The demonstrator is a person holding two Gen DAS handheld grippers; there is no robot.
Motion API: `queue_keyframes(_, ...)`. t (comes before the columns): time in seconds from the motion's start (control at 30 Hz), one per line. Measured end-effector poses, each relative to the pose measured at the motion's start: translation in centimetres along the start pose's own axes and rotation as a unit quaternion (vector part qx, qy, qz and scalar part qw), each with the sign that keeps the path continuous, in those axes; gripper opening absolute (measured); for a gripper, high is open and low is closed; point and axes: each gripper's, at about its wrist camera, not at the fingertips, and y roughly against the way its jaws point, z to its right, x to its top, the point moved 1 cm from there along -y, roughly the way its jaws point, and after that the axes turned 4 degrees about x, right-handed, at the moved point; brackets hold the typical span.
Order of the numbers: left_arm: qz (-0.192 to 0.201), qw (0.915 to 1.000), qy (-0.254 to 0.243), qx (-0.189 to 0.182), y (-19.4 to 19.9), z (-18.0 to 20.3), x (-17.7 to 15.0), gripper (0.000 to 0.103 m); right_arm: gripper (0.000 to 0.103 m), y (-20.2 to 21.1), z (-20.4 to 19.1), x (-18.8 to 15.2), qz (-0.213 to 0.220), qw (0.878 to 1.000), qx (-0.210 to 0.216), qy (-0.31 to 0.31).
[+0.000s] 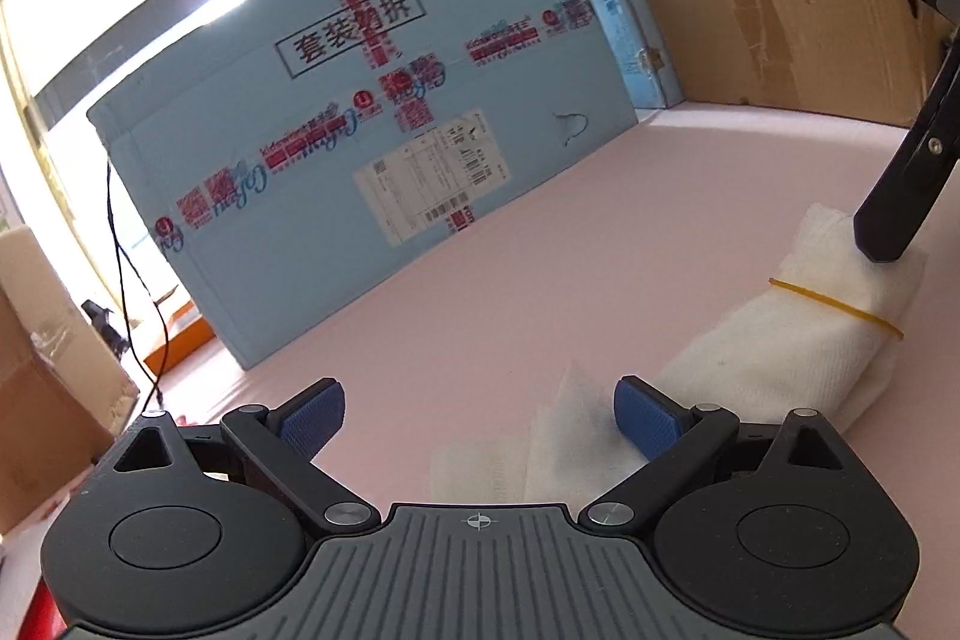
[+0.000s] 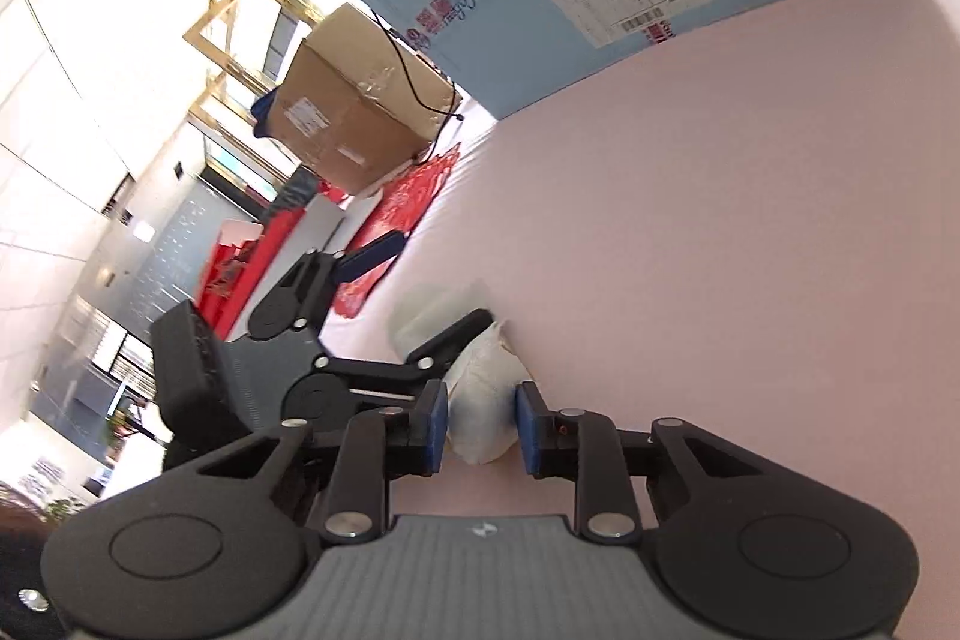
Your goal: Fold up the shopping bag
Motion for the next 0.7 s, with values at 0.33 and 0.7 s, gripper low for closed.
queue_keyframes(0.33, 0.073, 0.9957, -0.026, 0.052, 7.4, 3.7, 2.9, 0.098, 0.025, -0.2, 1.7, -2.3, -0.010, 0.998, 0.013, -0.060)
queue_keyframes(0.7, -0.012, 0.9997, -0.018, 0.011, 7.8, 7.0, 2.3, 0.098, 0.036, 0.7, -1.1, -3.2, 0.005, 0.997, -0.052, 0.058)
